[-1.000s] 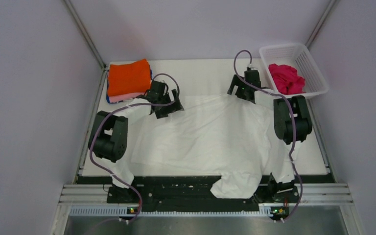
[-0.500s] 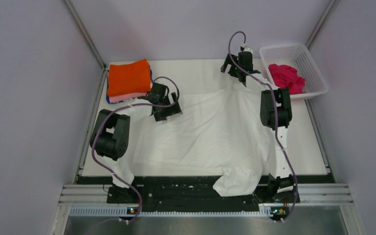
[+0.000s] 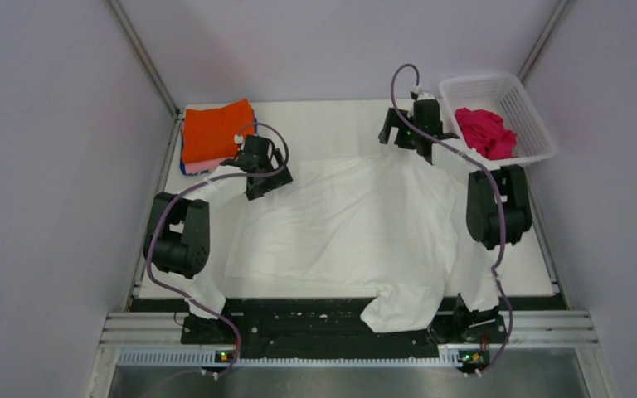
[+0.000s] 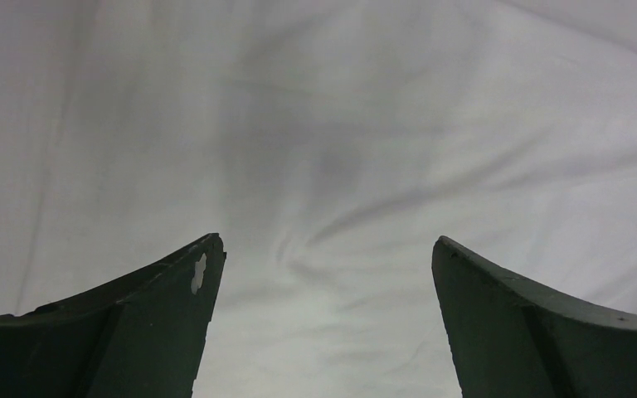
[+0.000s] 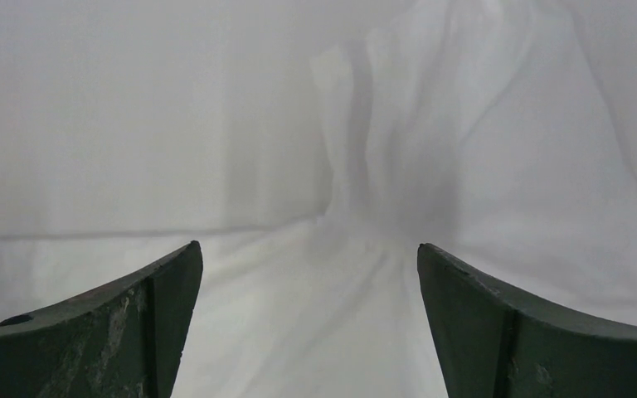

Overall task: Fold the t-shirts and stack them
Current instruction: Flatten out the tshirt

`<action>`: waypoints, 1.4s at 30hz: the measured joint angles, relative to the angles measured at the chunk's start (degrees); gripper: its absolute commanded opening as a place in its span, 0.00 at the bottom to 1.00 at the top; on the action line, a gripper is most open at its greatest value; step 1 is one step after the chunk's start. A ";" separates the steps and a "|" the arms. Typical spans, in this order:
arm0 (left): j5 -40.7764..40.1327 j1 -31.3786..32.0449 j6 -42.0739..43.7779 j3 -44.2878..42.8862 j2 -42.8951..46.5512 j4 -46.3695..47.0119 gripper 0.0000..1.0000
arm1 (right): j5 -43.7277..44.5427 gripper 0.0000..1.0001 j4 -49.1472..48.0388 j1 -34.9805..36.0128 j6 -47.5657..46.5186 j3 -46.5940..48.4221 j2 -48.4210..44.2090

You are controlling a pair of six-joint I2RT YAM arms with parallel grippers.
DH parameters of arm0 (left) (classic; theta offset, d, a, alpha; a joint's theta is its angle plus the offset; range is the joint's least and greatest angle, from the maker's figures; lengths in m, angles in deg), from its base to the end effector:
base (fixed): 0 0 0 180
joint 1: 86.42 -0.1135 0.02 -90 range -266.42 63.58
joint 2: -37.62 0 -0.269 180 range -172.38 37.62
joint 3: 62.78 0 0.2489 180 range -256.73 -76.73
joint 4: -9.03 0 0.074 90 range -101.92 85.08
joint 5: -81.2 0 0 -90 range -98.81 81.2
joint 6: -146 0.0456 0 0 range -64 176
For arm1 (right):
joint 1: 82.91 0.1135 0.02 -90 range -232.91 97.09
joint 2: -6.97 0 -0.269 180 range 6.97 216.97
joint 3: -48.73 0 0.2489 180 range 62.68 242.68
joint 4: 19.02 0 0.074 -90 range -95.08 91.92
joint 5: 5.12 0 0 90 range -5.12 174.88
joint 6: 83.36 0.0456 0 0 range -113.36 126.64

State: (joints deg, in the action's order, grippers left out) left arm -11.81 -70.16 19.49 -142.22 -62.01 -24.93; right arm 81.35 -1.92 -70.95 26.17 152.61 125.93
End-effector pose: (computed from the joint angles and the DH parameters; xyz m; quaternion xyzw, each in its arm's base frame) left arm 0.3545 -0.1009 0.1959 -0.1752 0.9349 -0.1143 0.2867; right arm 0.4805 0.1046 0.2205 0.0429 0.8740 0.1571 0.4578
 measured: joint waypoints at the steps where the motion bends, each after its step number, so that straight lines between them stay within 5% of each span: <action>1: -0.68 -0.83 -0.28 -0.02 0.07 0.11 0.99 | 0.24 0.99 -0.13 0.48 0.07 -5.14 -4.26; 7: -1.75 -5.29 -1.40 -0.90 -0.79 0.57 0.85 | 1.09 0.99 -4.07 5.95 3.10 -27.52 -22.69; 16: -3.26 -6.73 -2.12 -7.58 -8.02 2.12 0.62 | -3.15 0.99 -8.04 7.63 9.27 -45.68 -27.17; 23: -4.33 -8.52 -2.16 -9.92 -11.63 1.88 0.53 | -4.15 0.99 -9.53 7.63 10.47 -46.88 -27.61; 30: -4.15 -8.68 -1.70 -15.37 -16.61 1.77 0.19 | -4.07 0.99 -9.53 7.63 10.56 -46.88 -27.61; 34: -3.54 -8.66 -1.29 -17.25 -17.77 1.75 0.08 | -3.63 0.99 -9.40 7.63 10.56 -46.88 -27.61; 42: -0.37 -8.74 -1.92 -19.32 -17.77 0.83 0.06 | -2.67 0.99 -9.16 7.63 10.49 -46.84 -27.61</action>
State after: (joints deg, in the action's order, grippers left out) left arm -12.18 -78.91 17.56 -161.54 -79.78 -24.10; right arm 78.68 -11.07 -63.32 36.66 105.77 98.32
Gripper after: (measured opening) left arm 0.069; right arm 0.985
